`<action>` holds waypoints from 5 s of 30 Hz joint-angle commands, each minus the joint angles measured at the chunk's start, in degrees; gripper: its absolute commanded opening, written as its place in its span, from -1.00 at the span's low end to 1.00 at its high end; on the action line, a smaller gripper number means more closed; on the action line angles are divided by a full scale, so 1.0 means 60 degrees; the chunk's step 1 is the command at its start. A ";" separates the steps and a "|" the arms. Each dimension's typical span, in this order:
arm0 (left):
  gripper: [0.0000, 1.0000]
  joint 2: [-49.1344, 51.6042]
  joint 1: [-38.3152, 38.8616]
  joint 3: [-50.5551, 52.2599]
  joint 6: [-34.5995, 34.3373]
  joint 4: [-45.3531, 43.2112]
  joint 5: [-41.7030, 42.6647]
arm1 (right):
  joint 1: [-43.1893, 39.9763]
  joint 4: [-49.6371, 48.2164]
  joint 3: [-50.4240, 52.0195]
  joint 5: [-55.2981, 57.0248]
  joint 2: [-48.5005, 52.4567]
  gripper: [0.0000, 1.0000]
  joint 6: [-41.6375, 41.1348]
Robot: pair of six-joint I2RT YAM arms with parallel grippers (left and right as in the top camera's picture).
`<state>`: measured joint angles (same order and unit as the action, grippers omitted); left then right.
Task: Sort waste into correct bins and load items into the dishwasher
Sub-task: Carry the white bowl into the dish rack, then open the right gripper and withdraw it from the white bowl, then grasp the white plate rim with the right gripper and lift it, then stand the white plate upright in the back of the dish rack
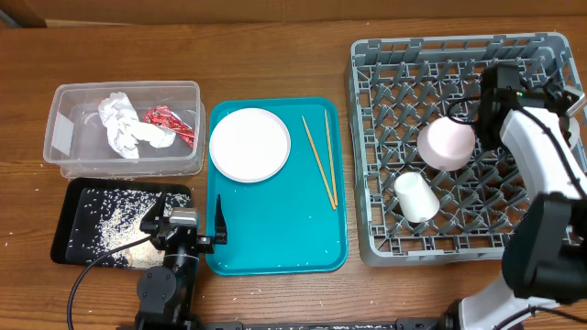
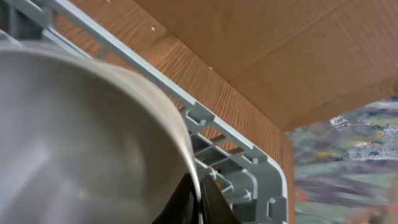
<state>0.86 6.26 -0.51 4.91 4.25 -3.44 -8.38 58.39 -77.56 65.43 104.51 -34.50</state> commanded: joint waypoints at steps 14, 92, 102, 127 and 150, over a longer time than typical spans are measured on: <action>1.00 -0.0102 -0.0058 0.0040 0.0186 -0.0033 0.0051 | 0.1453 0.0353 0.0004 -0.0586 0.0175 -0.92 0.0331; 1.00 -0.0102 -0.0058 0.0040 0.0186 -0.0033 0.0051 | 0.7209 -0.3333 -0.1093 -1.1511 0.1563 -0.92 -0.0076; 1.00 -0.0102 -0.0058 0.0040 0.0186 -0.0033 0.0051 | 0.5854 -0.2127 -0.1093 -0.5865 -0.2331 -0.92 0.1333; 1.00 -0.0102 -0.0058 0.0040 0.0186 -0.0033 0.0051 | 0.5716 -0.1399 -0.1086 -0.0565 -0.0397 -0.61 0.2080; 1.00 -0.0102 -0.0058 0.0040 0.0186 -0.0033 0.0051 | 0.7865 -0.2907 -0.0361 -0.9847 0.1625 0.05 0.1322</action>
<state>0.86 6.26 -0.51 4.91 4.23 -3.44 40.80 41.50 -80.42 7.57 111.04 -26.33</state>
